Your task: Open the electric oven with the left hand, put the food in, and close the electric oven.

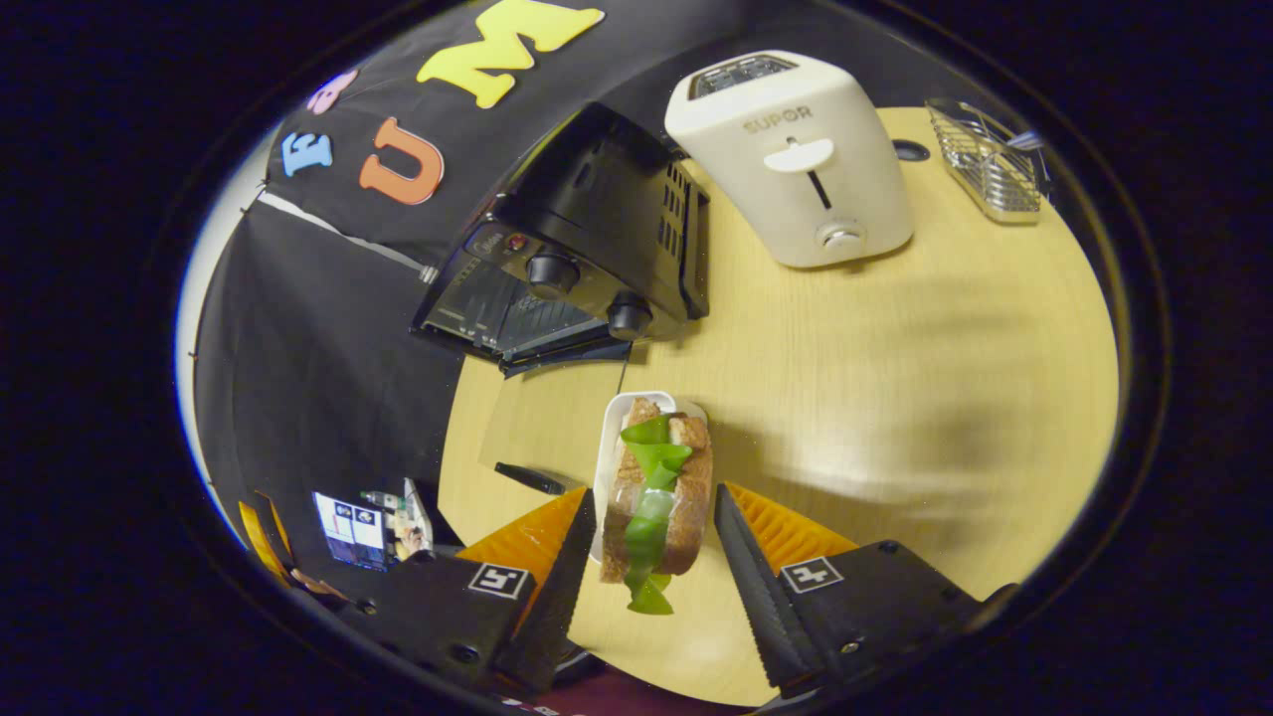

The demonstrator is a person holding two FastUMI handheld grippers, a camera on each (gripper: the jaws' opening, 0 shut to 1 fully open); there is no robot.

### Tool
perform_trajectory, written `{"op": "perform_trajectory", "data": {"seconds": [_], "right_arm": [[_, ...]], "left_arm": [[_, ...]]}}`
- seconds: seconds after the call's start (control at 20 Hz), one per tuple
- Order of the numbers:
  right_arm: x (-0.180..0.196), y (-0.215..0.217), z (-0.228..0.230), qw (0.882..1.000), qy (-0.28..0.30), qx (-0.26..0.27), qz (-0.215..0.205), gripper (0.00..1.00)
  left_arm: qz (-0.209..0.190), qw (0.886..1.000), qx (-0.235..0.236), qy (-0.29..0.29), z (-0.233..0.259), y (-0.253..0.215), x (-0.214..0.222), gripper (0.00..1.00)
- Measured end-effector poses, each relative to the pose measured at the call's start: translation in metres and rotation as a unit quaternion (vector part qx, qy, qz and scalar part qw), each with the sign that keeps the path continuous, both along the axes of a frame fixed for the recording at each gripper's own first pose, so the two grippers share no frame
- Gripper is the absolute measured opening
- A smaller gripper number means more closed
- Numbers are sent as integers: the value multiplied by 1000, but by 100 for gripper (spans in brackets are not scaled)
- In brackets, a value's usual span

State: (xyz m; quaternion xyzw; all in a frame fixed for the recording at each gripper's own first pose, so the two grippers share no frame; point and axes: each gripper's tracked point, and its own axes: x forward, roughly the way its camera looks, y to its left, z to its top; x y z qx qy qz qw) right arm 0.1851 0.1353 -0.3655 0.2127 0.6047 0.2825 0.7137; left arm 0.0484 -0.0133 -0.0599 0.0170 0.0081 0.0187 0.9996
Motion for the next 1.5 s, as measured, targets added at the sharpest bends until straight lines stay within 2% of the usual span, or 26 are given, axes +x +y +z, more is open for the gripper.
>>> {"op": "perform_trajectory", "data": {"seconds": [0.05, 0.1, 0.15, 0.2, 0.25, 0.3, 0.35, 0.55, 0.65, 0.85, 1.05, 1.2, 1.35, 1.5], "right_arm": [[0, 4, -5, 1000, 11, 8, 3, 70], [1, 8, -3, 1000, 21, 23, 0, 51], [0, 11, -5, 999, 25, 33, 1, 46], [0, 7, -2, 999, 20, 35, -3, 48], [-2, 9, -4, 999, 16, 33, -3, 34], [-1, 8, -3, 999, 11, 29, -6, 31], [-2, 9, -1, 1000, 7, 29, -9, 39], [-9, 1, 22, 999, -20, 26, -30, 40], [-15, 6, 35, 997, -38, 46, -45, 40], [-40, 33, 52, 990, -58, 104, -73, 39], [-72, 75, 55, 985, -74, 131, -79, 39], [-78, 119, 57, 974, -72, 182, -116, 39], [-63, 157, 53, 962, -96, 201, -158, 39], [-33, 190, 62, 936, -131, 231, -230, 39]], "left_arm": [[3, 1000, 4, 0, 0, 2, 2, 93], [5, 1000, 5, 1, -1, 1, 2, 93], [3, 1000, 5, 1, -2, 0, 1, 83], [-1, 1000, 4, 2, -3, -1, 1, 93], [-4, 1000, 3, 3, -4, -2, 0, 93], [-6, 1000, 2, 2, -4, -2, 0, 93], [-7, 1000, 2, 1, -4, -1, -1, 93], [-12, 1000, 6, 5, -9, 3, 0, 93], [-9, 1000, 11, 2, -8, 8, 1, 93], [-13, 1000, -3, 2, -9, 15, 1, 93], [-36, 999, -21, 3, -6, 22, -2, 93], [-40, 999, -30, -1, -7, 39, -4, 93], [-38, 999, -28, -17, -3, 57, -9, 93], [-37, 999, -25, -23, -4, 71, -16, 93]]}}
